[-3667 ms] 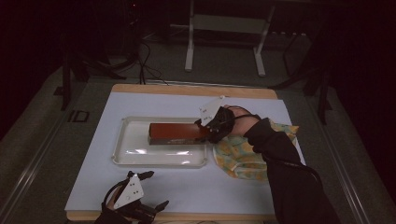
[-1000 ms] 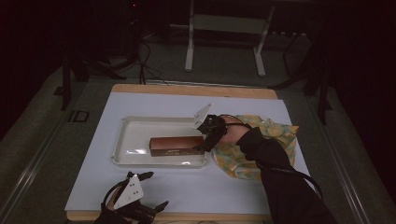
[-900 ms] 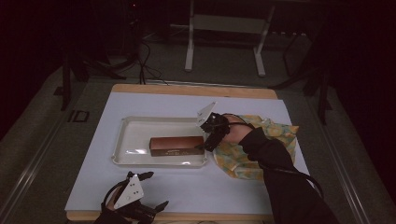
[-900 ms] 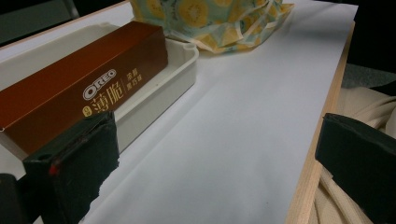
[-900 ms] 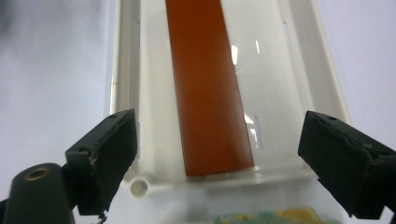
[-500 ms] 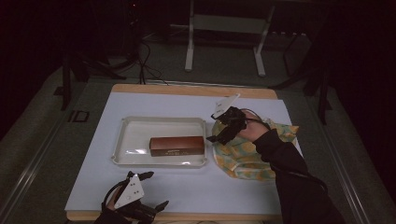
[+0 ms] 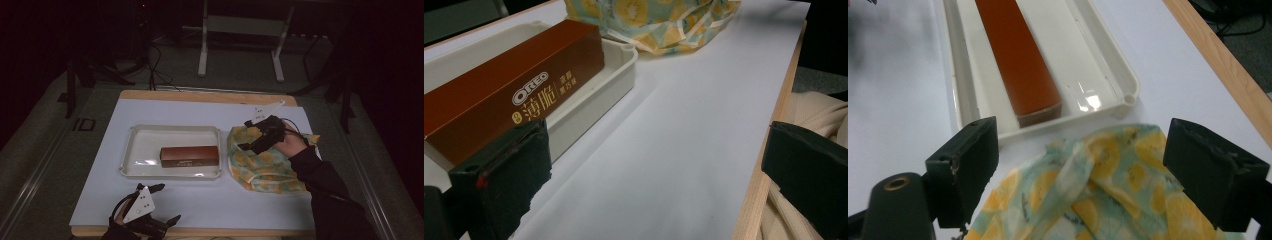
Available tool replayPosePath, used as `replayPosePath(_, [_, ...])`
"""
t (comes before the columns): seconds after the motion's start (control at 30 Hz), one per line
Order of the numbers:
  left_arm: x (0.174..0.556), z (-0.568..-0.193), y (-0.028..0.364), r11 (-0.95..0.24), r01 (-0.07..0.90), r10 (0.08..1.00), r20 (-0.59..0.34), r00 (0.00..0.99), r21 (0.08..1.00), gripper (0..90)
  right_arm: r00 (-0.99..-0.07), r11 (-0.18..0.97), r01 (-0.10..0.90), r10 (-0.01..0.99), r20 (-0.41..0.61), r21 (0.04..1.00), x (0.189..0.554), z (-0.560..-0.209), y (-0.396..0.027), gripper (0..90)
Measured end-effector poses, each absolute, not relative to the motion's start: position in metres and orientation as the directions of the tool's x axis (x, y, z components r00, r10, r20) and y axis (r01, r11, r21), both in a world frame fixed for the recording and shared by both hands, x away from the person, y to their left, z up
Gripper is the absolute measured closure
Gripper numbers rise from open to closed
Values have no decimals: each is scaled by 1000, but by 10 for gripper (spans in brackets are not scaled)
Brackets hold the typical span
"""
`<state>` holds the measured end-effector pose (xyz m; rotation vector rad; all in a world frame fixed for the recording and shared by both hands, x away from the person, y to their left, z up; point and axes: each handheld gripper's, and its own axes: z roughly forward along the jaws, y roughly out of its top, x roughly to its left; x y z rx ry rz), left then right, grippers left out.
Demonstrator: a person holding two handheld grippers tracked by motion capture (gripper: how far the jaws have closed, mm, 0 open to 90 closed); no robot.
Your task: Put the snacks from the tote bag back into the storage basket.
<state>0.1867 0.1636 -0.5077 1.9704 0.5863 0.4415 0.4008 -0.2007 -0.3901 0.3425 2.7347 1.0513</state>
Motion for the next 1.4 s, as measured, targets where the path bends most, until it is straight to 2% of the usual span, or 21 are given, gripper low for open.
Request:
replayPosePath(0.2, [187,-508,163,-394,214,572,57,818,894,0,-944,695,201,325,-53,691,397,-394,-220,147])
replayPosePath(0.4, [188,-508,163,-395,214,571,56,819,894,0,-922,673,214,380,-82,708,390,-398,-236,127])
replayPosePath(0.83, [188,-508,163,-396,215,570,55,820,892,0,-844,510,280,534,-45,813,366,-409,-276,122])
replayPosePath(1.17, [188,-508,162,-396,218,572,54,818,892,0,-770,418,319,638,-24,851,344,-423,-304,129])
replayPosePath(1.4, [188,-508,162,-397,220,573,53,818,891,0,-738,388,322,674,-29,864,332,-433,-317,128])
